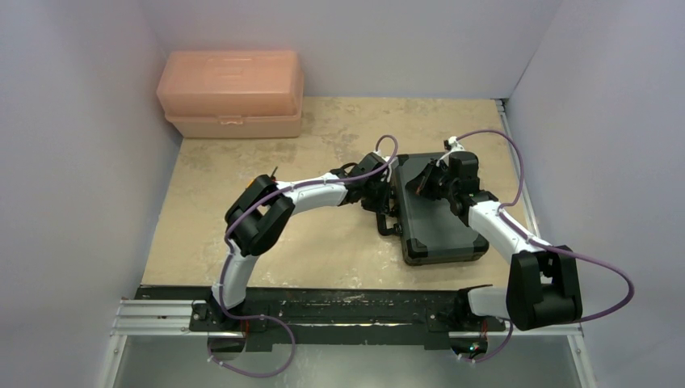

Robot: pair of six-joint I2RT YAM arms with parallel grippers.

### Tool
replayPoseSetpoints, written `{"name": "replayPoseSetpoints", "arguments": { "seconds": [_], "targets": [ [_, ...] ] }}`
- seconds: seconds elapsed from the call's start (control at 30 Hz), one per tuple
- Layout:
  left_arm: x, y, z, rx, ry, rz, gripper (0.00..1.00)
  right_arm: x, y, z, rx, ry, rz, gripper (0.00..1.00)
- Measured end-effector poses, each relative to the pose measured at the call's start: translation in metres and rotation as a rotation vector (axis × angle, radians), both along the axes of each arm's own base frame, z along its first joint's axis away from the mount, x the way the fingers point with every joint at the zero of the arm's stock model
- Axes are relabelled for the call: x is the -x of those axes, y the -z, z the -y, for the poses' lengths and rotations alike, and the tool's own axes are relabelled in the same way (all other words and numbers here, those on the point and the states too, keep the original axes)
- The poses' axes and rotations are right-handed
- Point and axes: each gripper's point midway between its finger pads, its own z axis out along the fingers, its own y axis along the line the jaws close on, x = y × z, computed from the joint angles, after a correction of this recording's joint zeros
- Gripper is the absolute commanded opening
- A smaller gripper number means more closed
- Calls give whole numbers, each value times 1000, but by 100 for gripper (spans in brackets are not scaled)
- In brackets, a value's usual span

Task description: Pack up texas hold em set

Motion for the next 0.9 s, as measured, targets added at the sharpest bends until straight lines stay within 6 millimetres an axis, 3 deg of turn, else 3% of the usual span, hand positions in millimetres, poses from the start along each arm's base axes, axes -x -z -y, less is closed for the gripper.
{"name": "replayPoseSetpoints", "arguments": {
  "seconds": [0.9],
  "targets": [
    [1, 3, 4, 3, -29, -65, 0, -1, 0, 0, -1, -1, 6, 0]
  ]
}}
